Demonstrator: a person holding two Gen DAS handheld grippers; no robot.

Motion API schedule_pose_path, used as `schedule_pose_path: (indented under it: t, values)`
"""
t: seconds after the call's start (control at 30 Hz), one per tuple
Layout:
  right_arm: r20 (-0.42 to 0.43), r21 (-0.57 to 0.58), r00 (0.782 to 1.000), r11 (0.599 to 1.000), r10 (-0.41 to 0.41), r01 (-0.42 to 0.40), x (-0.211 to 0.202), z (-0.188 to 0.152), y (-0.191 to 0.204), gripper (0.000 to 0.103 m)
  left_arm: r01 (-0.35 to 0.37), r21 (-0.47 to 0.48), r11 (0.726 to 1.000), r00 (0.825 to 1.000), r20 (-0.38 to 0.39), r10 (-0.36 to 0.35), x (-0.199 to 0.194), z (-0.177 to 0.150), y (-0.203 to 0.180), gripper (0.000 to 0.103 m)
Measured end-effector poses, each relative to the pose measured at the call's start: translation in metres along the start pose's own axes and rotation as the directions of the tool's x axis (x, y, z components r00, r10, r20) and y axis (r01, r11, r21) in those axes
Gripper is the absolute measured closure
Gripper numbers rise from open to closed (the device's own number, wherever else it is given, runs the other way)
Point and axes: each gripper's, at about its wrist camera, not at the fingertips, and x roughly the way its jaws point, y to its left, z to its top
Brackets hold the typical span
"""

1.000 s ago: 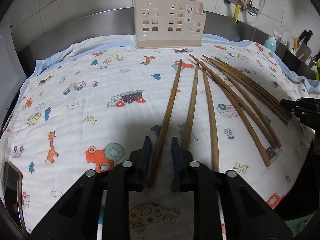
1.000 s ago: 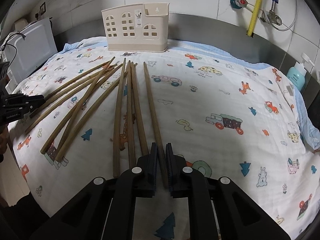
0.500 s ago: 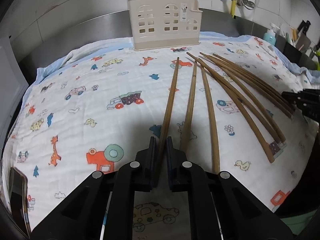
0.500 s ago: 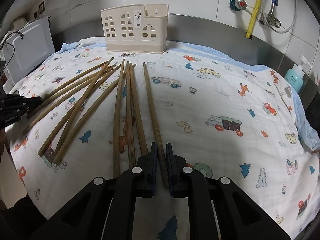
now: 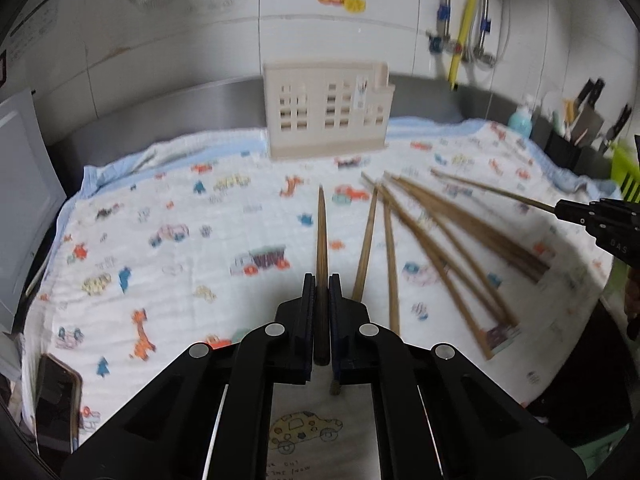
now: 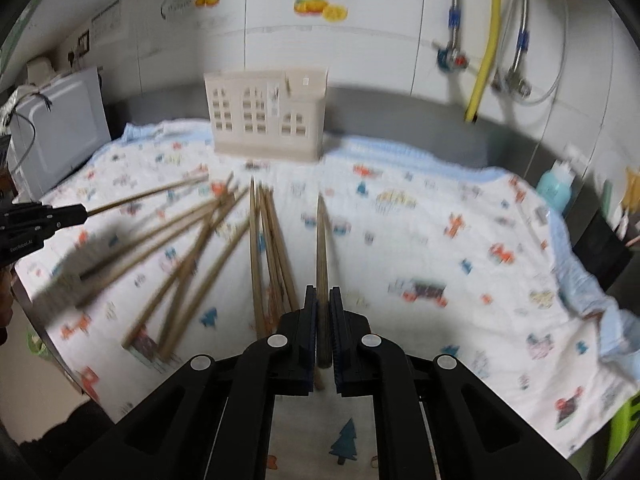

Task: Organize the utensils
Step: 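Lift the left tool's chopstick over the beige holder while the right tool carries its own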

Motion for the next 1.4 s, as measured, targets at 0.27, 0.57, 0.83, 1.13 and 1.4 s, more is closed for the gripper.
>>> schedule_pose_path:
  t: [0.27,0.57,0.83,1.13,1.4]
  values:
    - [0.155,-0.006,0.988,1.0,0.005,-0.004,-0.039,0.059,0.005,0.097,0.043,0.006,0.999,0.994,0.099,-0.043,-0.025,0.035,0.005,0.098]
    - [0.182,-0.036,0.981,0.997,0.073,-0.068,-0.04,0.129,0.01,0.097,0.075,0.038,0.996,0.99,0.117,-0.079,-0.024,0.076,0.005,0.098]
    - [0.181,-0.063,0.978,0.994,0.101,-0.091,-0.031,0.213,0.004,0.097,0.065,0.097,0.993,0.983,0.166,-0.081,-0.027,0.127,-0.002,0.098]
    - [0.18,-0.079,0.98,0.995,0.079,-0.066,0.006,0.284,0.01,0.097,0.019,0.135,0.991,0.963,0.263,-0.054,-0.039,0.189,-0.003,0.098]
    - [0.08,-0.059,0.994,0.996,0.076,-0.071,0.068,0.289,0.01,0.097,-0.038,0.16,0.986,0.914,0.405,-0.03,-0.052,0.253,-0.005,0.098]
